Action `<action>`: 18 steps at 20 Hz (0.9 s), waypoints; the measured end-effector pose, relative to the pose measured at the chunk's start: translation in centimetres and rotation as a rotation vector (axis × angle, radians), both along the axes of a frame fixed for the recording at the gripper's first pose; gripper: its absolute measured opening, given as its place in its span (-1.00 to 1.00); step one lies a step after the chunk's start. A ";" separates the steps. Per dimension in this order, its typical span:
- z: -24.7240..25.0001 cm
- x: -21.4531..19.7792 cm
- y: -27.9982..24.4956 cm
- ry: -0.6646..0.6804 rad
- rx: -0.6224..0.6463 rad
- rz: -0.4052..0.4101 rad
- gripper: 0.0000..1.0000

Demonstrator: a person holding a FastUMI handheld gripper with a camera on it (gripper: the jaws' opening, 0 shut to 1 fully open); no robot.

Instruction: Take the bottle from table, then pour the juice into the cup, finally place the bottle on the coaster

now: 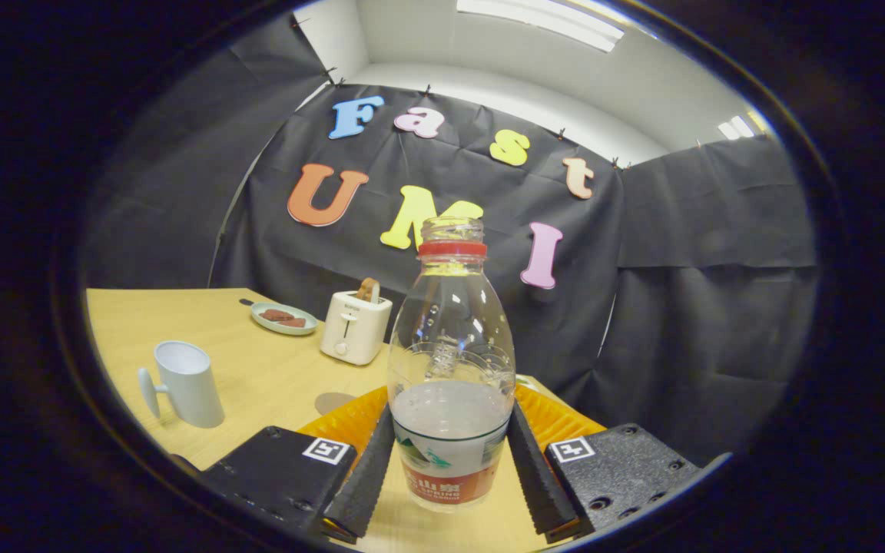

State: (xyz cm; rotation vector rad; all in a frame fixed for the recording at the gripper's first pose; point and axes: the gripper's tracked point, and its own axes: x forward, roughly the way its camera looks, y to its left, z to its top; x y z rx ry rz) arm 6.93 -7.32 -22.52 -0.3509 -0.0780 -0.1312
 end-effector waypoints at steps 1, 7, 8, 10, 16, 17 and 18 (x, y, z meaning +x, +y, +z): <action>0.5 0.0 0.1 -0.004 -0.036 -0.007 0.59; -0.9 1.9 1.3 0.076 -0.253 -0.049 0.60; -1.5 2.3 1.6 0.097 -0.268 -0.046 0.60; -2.2 3.3 1.8 0.137 -0.293 -0.053 0.60; -2.3 4.6 2.9 0.161 -0.545 -0.101 0.60; -2.2 4.8 2.7 0.160 -0.597 -0.114 0.60; -2.3 4.8 2.7 0.161 -0.626 -0.113 0.60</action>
